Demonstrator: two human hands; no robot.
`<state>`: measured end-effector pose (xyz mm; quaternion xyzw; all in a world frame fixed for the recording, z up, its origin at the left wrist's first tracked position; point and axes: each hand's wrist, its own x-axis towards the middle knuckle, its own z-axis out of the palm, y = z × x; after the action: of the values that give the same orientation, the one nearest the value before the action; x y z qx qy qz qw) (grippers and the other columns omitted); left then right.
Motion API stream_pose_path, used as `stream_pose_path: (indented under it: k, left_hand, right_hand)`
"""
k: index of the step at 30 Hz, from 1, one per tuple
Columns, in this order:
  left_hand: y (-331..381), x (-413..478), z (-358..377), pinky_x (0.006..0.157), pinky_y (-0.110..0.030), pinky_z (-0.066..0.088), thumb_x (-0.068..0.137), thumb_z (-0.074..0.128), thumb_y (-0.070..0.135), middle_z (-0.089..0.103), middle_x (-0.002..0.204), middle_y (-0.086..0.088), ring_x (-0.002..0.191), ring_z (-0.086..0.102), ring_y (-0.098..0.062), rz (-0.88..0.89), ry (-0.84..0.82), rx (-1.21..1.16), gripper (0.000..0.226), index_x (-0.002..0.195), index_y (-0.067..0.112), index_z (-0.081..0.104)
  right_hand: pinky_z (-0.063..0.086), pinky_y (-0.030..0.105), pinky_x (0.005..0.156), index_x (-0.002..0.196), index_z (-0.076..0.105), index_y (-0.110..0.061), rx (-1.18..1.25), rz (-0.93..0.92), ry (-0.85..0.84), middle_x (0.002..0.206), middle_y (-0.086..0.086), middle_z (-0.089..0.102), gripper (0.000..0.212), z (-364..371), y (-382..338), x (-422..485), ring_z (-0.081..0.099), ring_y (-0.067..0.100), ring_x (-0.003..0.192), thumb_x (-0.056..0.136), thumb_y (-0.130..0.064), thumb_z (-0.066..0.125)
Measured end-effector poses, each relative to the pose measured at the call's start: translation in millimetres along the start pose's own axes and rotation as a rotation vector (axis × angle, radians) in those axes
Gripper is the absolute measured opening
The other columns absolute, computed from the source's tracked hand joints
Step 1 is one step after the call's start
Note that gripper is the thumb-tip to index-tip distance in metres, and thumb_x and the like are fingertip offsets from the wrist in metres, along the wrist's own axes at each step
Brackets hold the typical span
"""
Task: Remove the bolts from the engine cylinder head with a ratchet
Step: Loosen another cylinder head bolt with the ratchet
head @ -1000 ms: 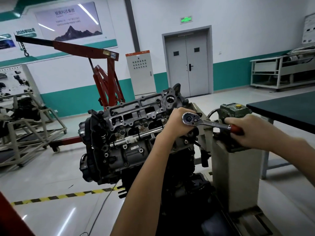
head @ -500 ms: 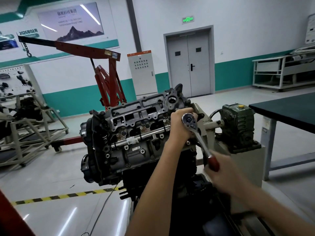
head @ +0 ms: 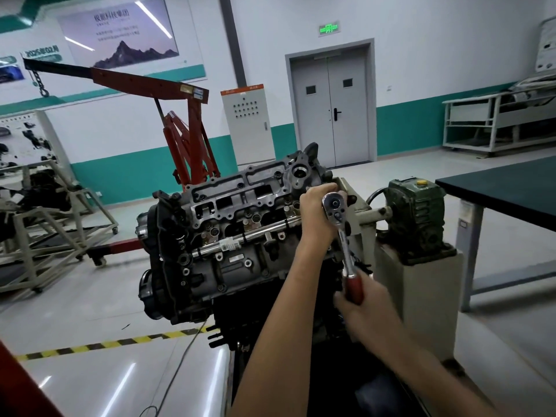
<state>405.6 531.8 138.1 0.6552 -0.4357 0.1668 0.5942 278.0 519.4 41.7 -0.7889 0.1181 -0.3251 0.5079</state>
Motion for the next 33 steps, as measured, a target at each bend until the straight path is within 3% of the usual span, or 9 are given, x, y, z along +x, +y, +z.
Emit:
stream_pose_path:
  k: [4, 6, 10, 13, 17, 20, 25, 30, 33]
  left_hand:
    - [-5, 2, 3, 0.051, -0.036, 0.026, 0.082, 0.057, -0.009, 0.035, 0.055, -0.012, 0.056, 0.031, -0.017, -0.050, 0.053, 0.022, 0.036, 0.053, 0.003, 0.039]
    - [-8, 1, -4, 0.048, -0.043, 0.034, 0.084, 0.057, -0.007, 0.038, 0.054, -0.018, 0.056, 0.034, -0.019, -0.028, -0.029, -0.020, 0.032, 0.055, -0.007, 0.044]
    - [-3, 2, -21, 0.051, -0.032, 0.034, 0.073, 0.059, 0.011, 0.044, 0.056, -0.009, 0.057, 0.040, -0.015, 0.147, -0.227, 0.080, 0.028, 0.058, -0.012, 0.052]
    - [-3, 3, -26, 0.056, -0.029, 0.038, 0.067, 0.058, 0.011, 0.049, 0.062, -0.002, 0.060, 0.043, -0.013, 0.202, -0.257, 0.101, 0.021, 0.062, -0.009, 0.062]
    - [-8, 5, -18, 0.049, -0.026, 0.028, 0.076, 0.055, 0.013, 0.038, 0.048, 0.005, 0.048, 0.032, -0.009, 0.077, -0.179, 0.062, 0.034, 0.048, 0.024, 0.038]
    - [-11, 2, -1, 0.048, -0.029, 0.025, 0.079, 0.057, 0.013, 0.035, 0.050, -0.006, 0.050, 0.031, -0.013, 0.037, -0.008, 0.039, 0.040, 0.046, 0.016, 0.035]
    - [-16, 3, 6, 0.052, -0.031, 0.026, 0.082, 0.058, -0.005, 0.033, 0.055, -0.009, 0.055, 0.033, -0.017, -0.043, 0.113, 0.007, 0.036, 0.053, 0.003, 0.038]
    - [-11, 0, -12, 0.048, -0.028, 0.028, 0.076, 0.057, 0.006, 0.039, 0.052, -0.002, 0.051, 0.033, -0.012, 0.111, -0.152, 0.063, 0.031, 0.050, 0.011, 0.040]
    - [-10, 6, -23, 0.069, -0.035, 0.050, 0.070, 0.067, 0.005, 0.065, 0.071, -0.019, 0.068, 0.061, -0.023, 0.138, -0.274, 0.138, 0.014, 0.074, -0.008, 0.069]
  right_hand:
    - [0.035, 0.019, 0.037, 0.065, 0.047, -0.028, 0.105, 0.003, -0.095, 0.047, -0.002, 0.045, 0.035, 13, -9, -5, 0.042, 0.008, 0.033, 0.077, 0.004, 0.056]
    - [0.033, 0.016, 0.043, 0.063, 0.045, -0.023, -0.146, -0.091, -0.112, 0.051, -0.004, 0.045, 0.033, -24, -8, 7, 0.043, 0.006, 0.042, 0.072, 0.007, 0.058]
    - [0.040, 0.015, 0.049, 0.081, 0.054, -0.030, -0.695, -0.295, -0.312, 0.061, -0.005, 0.055, 0.028, -113, -23, 60, 0.054, 0.004, 0.049, 0.080, -0.003, 0.061]
    - [0.029, 0.011, 0.047, 0.099, 0.058, -0.021, -1.029, -0.424, -0.209, 0.057, -0.016, 0.046, 0.020, -133, -38, 87, 0.048, -0.001, 0.052, 0.080, -0.016, 0.061]
    - [0.048, 0.023, 0.053, 0.088, 0.057, -0.010, -0.639, -0.249, -0.212, 0.064, -0.001, 0.057, 0.011, -96, -16, 52, 0.056, 0.010, 0.054, 0.079, -0.005, 0.062]
    - [0.037, 0.017, 0.046, 0.069, 0.049, -0.012, -0.221, -0.105, -0.080, 0.054, 0.001, 0.048, 0.020, -40, -3, 12, 0.043, 0.007, 0.043, 0.074, 0.001, 0.063]
    - [0.032, 0.018, 0.034, 0.069, 0.050, -0.026, 0.203, 0.043, -0.105, 0.047, -0.004, 0.045, 0.030, 23, -9, -13, 0.039, 0.007, 0.030, 0.078, 0.003, 0.055]
    - [0.040, 0.017, 0.045, 0.072, 0.055, -0.021, -0.394, -0.193, -0.227, 0.054, -0.006, 0.053, 0.028, -73, -7, 31, 0.050, 0.003, 0.045, 0.075, 0.006, 0.061]
    - [0.041, 0.013, 0.049, 0.094, 0.059, -0.021, -0.871, -0.377, -0.256, 0.062, -0.007, 0.056, 0.017, -129, -26, 74, 0.053, 0.003, 0.050, 0.081, -0.011, 0.062]
